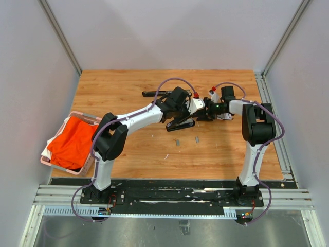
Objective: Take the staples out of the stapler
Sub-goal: Unload the staple at the center of the board.
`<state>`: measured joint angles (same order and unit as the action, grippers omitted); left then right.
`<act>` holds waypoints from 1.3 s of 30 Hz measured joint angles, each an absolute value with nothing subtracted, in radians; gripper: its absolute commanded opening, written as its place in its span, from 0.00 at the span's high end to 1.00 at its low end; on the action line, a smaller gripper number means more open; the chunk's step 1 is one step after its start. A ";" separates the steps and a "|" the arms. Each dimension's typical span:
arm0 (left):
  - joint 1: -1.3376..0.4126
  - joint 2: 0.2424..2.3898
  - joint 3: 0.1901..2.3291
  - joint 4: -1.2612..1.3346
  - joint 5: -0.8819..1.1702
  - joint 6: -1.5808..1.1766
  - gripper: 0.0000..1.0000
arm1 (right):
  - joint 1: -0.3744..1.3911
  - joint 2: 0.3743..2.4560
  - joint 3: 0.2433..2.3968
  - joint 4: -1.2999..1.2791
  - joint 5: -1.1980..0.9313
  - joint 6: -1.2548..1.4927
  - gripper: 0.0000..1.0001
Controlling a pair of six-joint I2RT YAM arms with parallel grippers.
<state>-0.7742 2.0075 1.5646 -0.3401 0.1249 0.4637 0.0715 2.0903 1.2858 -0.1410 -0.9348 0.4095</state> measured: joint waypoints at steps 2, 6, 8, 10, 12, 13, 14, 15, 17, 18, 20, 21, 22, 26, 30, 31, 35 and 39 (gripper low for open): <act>-0.775 2.008 1.565 -0.340 0.123 0.464 1.00 | 0.072 2.090 1.286 -0.139 -0.935 0.408 0.40; -0.778 2.008 1.565 -0.339 0.105 0.463 1.00 | 0.072 2.076 1.286 -0.147 -0.942 0.384 0.39; -0.782 2.008 1.563 -0.336 0.089 0.463 1.00 | 0.072 2.066 1.286 -0.155 -0.941 0.361 0.39; -0.787 2.007 1.557 -0.329 0.074 0.463 1.00 | 0.072 2.058 1.286 -0.159 -0.939 0.343 0.39; -0.791 2.007 1.552 -0.320 0.060 0.463 1.00 | 0.072 2.057 1.286 -0.162 -0.938 0.327 0.39; -0.793 2.007 1.551 -0.318 0.053 0.463 1.00 | 0.072 2.057 1.286 -0.167 -0.934 0.319 0.39; -0.794 2.006 1.549 -0.316 0.046 0.463 1.00 | 0.072 2.057 1.286 -0.173 -0.931 0.311 0.39; -0.796 2.006 1.548 -0.316 0.040 0.463 1.00 | 0.072 2.057 1.286 -0.183 -0.928 0.305 0.39; -0.798 2.004 1.548 -0.316 0.024 0.463 1.00 | 0.072 2.057 1.288 -0.197 -0.916 0.288 0.39; -0.799 2.004 1.548 -0.316 0.018 0.463 1.00 | 0.072 2.057 1.293 -0.207 -0.911 0.282 0.39; -0.803 2.004 1.548 -0.316 -0.001 0.463 1.00 | 0.075 2.057 1.302 -0.216 -0.901 0.267 0.39; -0.805 2.004 1.548 -0.316 -0.010 0.463 1.00 | 0.076 2.057 1.306 -0.218 -0.894 0.261 0.39; -0.809 2.004 1.548 -0.316 -0.023 0.463 1.00 | 0.078 2.057 1.311 -0.221 -0.890 0.258 0.39; -0.836 2.004 1.546 -0.315 -0.083 0.469 1.00 | 0.092 2.058 1.319 -0.225 -0.881 0.245 0.39; -0.859 1.997 1.531 -0.313 -0.100 0.474 1.00 | 0.097 2.060 1.319 -0.233 -0.878 0.240 0.39; -0.861 1.994 1.529 -0.315 -0.101 0.474 1.00 | 0.098 2.061 1.320 -0.233 -0.878 0.239 0.39; -0.862 1.986 1.528 -0.315 -0.101 0.474 1.00 | 0.099 2.061 1.320 -0.235 -0.867 0.238 0.41; -0.861 1.986 1.528 -0.316 -0.101 0.473 1.00 | 0.099 2.064 1.325 -0.239 -0.866 0.236 0.41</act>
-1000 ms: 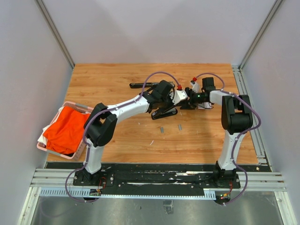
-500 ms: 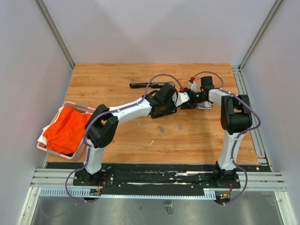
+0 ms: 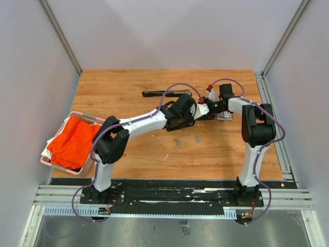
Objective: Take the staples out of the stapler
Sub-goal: Unload the staple at the center of the board.
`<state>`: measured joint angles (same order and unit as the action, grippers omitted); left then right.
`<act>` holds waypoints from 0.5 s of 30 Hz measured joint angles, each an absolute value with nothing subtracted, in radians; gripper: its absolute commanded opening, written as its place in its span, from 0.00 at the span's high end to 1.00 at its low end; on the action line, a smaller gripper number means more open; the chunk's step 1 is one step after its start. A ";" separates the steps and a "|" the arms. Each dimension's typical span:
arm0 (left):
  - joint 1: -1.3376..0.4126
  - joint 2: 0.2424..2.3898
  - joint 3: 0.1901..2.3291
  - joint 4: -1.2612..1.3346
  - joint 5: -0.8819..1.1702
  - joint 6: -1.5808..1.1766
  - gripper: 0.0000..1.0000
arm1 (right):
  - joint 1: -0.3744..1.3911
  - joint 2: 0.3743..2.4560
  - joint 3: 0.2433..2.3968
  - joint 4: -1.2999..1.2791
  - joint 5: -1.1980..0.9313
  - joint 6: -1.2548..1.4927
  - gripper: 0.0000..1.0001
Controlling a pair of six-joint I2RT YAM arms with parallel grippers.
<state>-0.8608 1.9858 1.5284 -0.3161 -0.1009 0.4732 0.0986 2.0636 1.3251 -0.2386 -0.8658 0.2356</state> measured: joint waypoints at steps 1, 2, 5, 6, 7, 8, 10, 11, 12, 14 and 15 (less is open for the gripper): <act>-0.861 1.986 1.528 -0.316 -0.101 0.473 1.00 | 0.099 2.065 1.326 -0.239 -0.866 0.234 0.41; -0.861 1.986 1.528 -0.316 -0.101 0.473 1.00 | 0.099 2.065 1.327 -0.239 -0.867 0.234 0.41; -0.861 1.986 1.528 -0.316 -0.101 0.471 1.00 | 0.099 2.065 1.327 -0.238 -0.868 0.233 0.41; -0.861 1.986 1.528 -0.316 -0.101 0.471 1.00 | 0.099 2.065 1.327 -0.238 -0.868 0.232 0.41; -0.861 1.986 1.528 -0.316 -0.100 0.471 1.00 | 0.099 2.065 1.327 -0.237 -0.868 0.232 0.41; -0.861 1.986 1.528 -0.316 -0.100 0.471 1.00 | 0.100 2.065 1.327 -0.237 -0.868 0.232 0.41; -0.861 1.986 1.528 -0.315 -0.100 0.471 1.00 | 0.103 2.065 1.327 -0.237 -0.868 0.231 0.41; -0.861 1.986 1.528 -0.315 -0.099 0.471 1.00 | 0.106 2.065 1.327 -0.238 -0.868 0.231 0.42; -0.861 1.986 1.528 -0.315 -0.099 0.471 1.00 | 0.109 2.065 1.327 -0.238 -0.868 0.231 0.42; -0.861 1.986 1.528 -0.315 -0.096 0.470 1.00 | 0.117 2.065 1.327 -0.238 -0.869 0.231 0.44; -0.861 1.986 1.528 -0.315 -0.096 0.470 1.00 | 0.118 2.065 1.327 -0.238 -0.871 0.230 0.46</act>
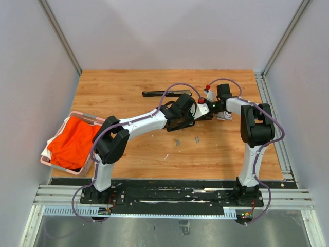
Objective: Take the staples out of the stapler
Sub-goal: Unload the staple at the center of the board.
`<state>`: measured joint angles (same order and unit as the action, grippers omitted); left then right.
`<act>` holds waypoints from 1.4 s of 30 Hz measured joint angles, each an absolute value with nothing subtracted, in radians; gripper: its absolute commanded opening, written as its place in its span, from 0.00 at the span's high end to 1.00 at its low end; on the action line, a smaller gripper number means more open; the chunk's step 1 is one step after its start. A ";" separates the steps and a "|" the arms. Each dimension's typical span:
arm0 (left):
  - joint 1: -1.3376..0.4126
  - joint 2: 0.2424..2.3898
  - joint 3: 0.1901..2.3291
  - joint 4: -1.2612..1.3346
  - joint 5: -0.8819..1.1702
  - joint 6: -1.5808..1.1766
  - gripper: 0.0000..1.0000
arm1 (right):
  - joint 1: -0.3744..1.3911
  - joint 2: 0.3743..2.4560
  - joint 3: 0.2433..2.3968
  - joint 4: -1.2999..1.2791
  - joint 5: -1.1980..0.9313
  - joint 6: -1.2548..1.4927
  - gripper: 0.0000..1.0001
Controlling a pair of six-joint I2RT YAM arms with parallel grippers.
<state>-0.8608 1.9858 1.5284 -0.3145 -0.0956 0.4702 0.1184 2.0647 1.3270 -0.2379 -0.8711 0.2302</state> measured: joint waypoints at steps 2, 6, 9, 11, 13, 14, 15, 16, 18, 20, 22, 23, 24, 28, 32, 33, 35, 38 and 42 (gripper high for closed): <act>-0.861 1.986 1.528 -0.315 -0.095 0.470 1.00 | 0.120 2.065 1.327 -0.238 -0.876 0.230 0.49; -0.859 1.986 1.531 -0.315 -0.094 0.466 1.00 | 0.123 2.065 1.327 -0.238 -0.891 0.226 0.51; -0.855 1.987 1.533 -0.316 -0.091 0.461 1.00 | 0.123 2.067 1.327 -0.237 -0.900 0.226 0.52; -0.852 1.987 1.533 -0.316 -0.086 0.459 1.00 | 0.123 2.067 1.327 -0.237 -0.906 0.224 0.52; -0.850 1.989 1.533 -0.317 -0.084 0.458 1.00 | 0.123 2.070 1.330 -0.237 -0.916 0.223 0.52; -0.849 1.990 1.533 -0.317 -0.084 0.458 1.00 | 0.123 2.072 1.331 -0.236 -0.921 0.223 0.52; -0.847 1.991 1.533 -0.317 -0.084 0.455 1.00 | 0.123 2.072 1.331 -0.235 -0.931 0.225 0.52; -0.846 1.993 1.534 -0.317 -0.084 0.455 1.00 | 0.121 2.074 1.331 -0.233 -0.944 0.229 0.52; -0.846 2.000 1.536 -0.315 -0.083 0.452 1.00 | 0.119 2.076 1.331 -0.226 -0.970 0.240 0.51; -0.845 2.003 1.539 -0.313 -0.083 0.450 1.00 | 0.116 2.080 1.331 -0.214 -1.000 0.256 0.51; -0.845 2.004 1.541 -0.314 -0.083 0.448 1.00 | 0.112 2.086 1.331 -0.204 -1.027 0.270 0.52; -0.845 2.004 1.541 -0.314 -0.083 0.448 1.00 | 0.110 2.088 1.331 -0.199 -1.036 0.276 0.52; -0.844 2.004 1.542 -0.314 -0.083 0.447 1.00 | 0.107 2.090 1.331 -0.196 -1.043 0.281 0.52; -0.841 2.004 1.544 -0.314 -0.076 0.447 1.00 | 0.100 2.101 1.331 -0.184 -1.062 0.291 0.53; -0.837 2.004 1.547 -0.315 -0.065 0.443 1.00 | 0.099 2.118 1.331 -0.182 -1.075 0.292 0.55; -0.835 2.004 1.547 -0.315 -0.062 0.443 1.00 | 0.099 2.124 1.331 -0.182 -1.079 0.293 0.55; -0.831 2.004 1.548 -0.315 -0.053 0.439 1.00 | 0.097 2.135 1.331 -0.182 -1.098 0.297 0.57; -0.825 2.004 1.549 -0.315 -0.039 0.433 1.00 | 0.092 2.149 1.331 -0.181 -1.123 0.302 0.59; -0.821 2.004 1.551 -0.316 -0.027 0.429 1.00 | 0.088 2.173 1.331 -0.178 -1.163 0.314 0.61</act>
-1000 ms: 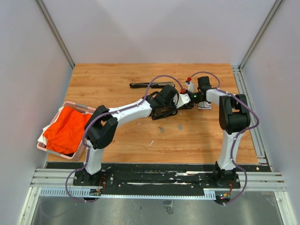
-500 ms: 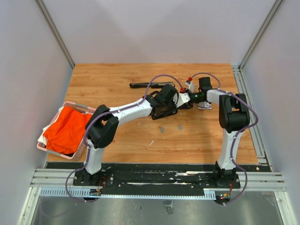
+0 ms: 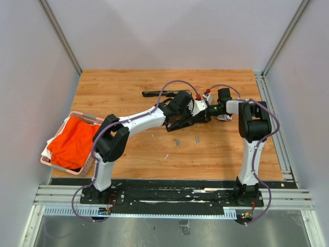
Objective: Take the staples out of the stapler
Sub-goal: Unload the staple at the center of the board.
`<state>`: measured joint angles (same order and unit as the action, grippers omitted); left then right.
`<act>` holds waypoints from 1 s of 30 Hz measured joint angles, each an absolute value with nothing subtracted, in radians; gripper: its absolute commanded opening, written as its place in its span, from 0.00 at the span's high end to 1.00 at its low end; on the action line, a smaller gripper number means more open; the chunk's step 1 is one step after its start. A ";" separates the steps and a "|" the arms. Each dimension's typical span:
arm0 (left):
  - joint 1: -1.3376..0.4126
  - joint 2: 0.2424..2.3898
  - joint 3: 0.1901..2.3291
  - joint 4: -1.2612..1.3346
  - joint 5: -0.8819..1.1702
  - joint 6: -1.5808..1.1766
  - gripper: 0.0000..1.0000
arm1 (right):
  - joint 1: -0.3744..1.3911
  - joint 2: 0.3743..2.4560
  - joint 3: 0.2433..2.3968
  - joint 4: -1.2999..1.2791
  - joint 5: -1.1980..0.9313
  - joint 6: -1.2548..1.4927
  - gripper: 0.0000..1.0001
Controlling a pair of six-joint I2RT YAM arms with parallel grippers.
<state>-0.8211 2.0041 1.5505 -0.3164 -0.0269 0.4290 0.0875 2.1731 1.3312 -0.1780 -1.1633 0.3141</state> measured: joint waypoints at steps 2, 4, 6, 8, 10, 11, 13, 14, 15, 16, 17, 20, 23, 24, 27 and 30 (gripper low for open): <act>-0.820 2.004 1.552 -0.318 -0.024 0.427 1.00 | 0.086 2.183 1.331 -0.174 -1.185 0.321 0.62; -0.820 2.004 1.552 -0.319 -0.022 0.424 1.00 | 0.084 2.193 1.331 -0.167 -1.203 0.327 0.62; -0.820 2.004 1.552 -0.319 -0.020 0.424 1.00 | 0.084 2.203 1.331 -0.154 -1.222 0.340 0.62; -0.820 2.004 1.552 -0.320 -0.018 0.424 1.00 | 0.084 2.212 1.330 -0.128 -1.238 0.362 0.61; -0.820 2.004 1.552 -0.320 -0.010 0.424 1.00 | 0.084 2.218 1.326 -0.096 -1.248 0.388 0.61; -0.819 2.004 1.552 -0.320 -0.007 0.424 1.00 | 0.084 2.219 1.324 -0.084 -1.250 0.397 0.61; -0.818 2.004 1.552 -0.321 -0.002 0.424 1.00 | 0.084 2.223 1.316 -0.051 -1.256 0.421 0.61; -0.818 2.004 1.552 -0.321 0.000 0.424 1.00 | 0.084 2.226 1.313 -0.035 -1.258 0.434 0.62; -0.817 2.004 1.552 -0.321 0.001 0.424 1.00 | 0.084 2.228 1.311 -0.022 -1.262 0.446 0.62; -0.815 2.004 1.553 -0.321 0.004 0.424 1.00 | 0.084 2.231 1.309 -0.007 -1.266 0.457 0.64; -0.815 2.004 1.553 -0.321 0.006 0.423 1.00 | 0.084 2.234 1.308 0.004 -1.268 0.466 0.66; -0.813 2.004 1.554 -0.324 0.012 0.422 1.00 | 0.084 2.241 1.305 0.026 -1.268 0.480 0.74; -0.813 2.004 1.554 -0.324 0.013 0.421 1.00 | 0.083 2.249 1.302 0.046 -1.277 0.495 0.81; -0.812 2.004 1.554 -0.324 0.014 0.420 1.00 | 0.083 2.251 1.301 0.052 -1.284 0.498 0.82; -0.809 2.004 1.554 -0.324 0.020 0.418 1.00 | 0.082 2.252 1.295 0.068 -1.291 0.505 0.85; -0.809 2.004 1.554 -0.324 0.020 0.414 1.00 | 0.082 2.252 1.290 0.085 -1.293 0.513 0.87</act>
<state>-0.8085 2.0041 1.5539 -0.3237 0.0200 0.4137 0.0822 2.2520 1.2896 0.0849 -1.2926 0.5133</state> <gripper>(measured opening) 0.377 0.251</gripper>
